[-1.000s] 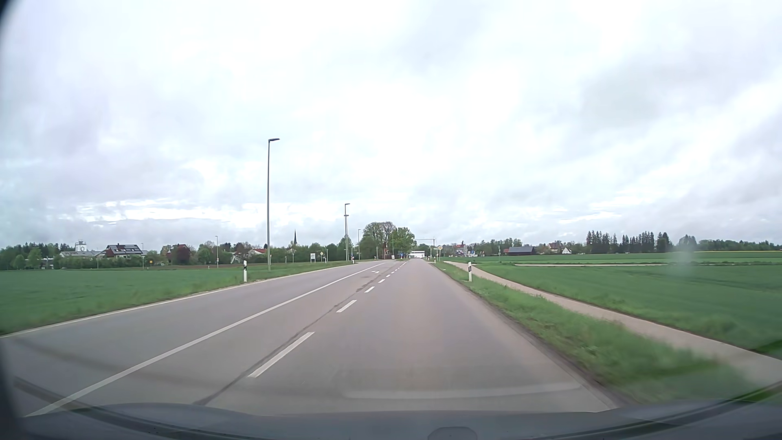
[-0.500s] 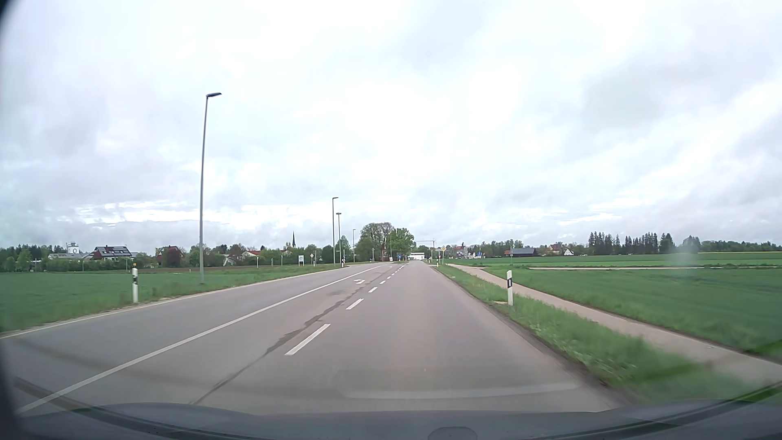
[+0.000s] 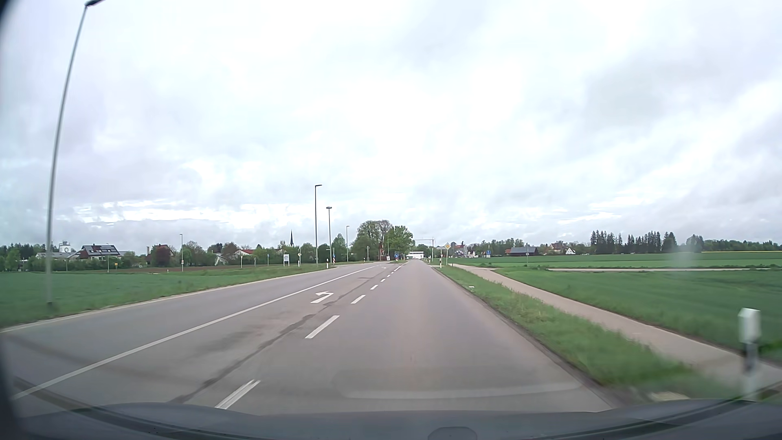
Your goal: Follow the waypoints while adhering to traffic rules and regulations
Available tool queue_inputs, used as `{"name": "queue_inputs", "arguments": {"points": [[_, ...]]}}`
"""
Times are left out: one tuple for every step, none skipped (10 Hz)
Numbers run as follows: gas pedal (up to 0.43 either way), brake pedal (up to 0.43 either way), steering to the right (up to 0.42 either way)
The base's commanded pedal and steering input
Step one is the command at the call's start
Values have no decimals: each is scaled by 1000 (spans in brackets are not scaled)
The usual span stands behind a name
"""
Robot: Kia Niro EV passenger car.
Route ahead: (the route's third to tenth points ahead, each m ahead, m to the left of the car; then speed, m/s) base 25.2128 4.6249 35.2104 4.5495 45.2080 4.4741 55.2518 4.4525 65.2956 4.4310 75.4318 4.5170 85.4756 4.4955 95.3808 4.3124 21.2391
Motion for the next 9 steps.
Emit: {"name": "queue_inputs", "arguments": {"points": [[209,0,0],[197,0,0],[197,0,0],[197,0,0],[197,0,0],[189,0,-1],[189,0,-1],[189,0,-1],[189,0,-2]]}}
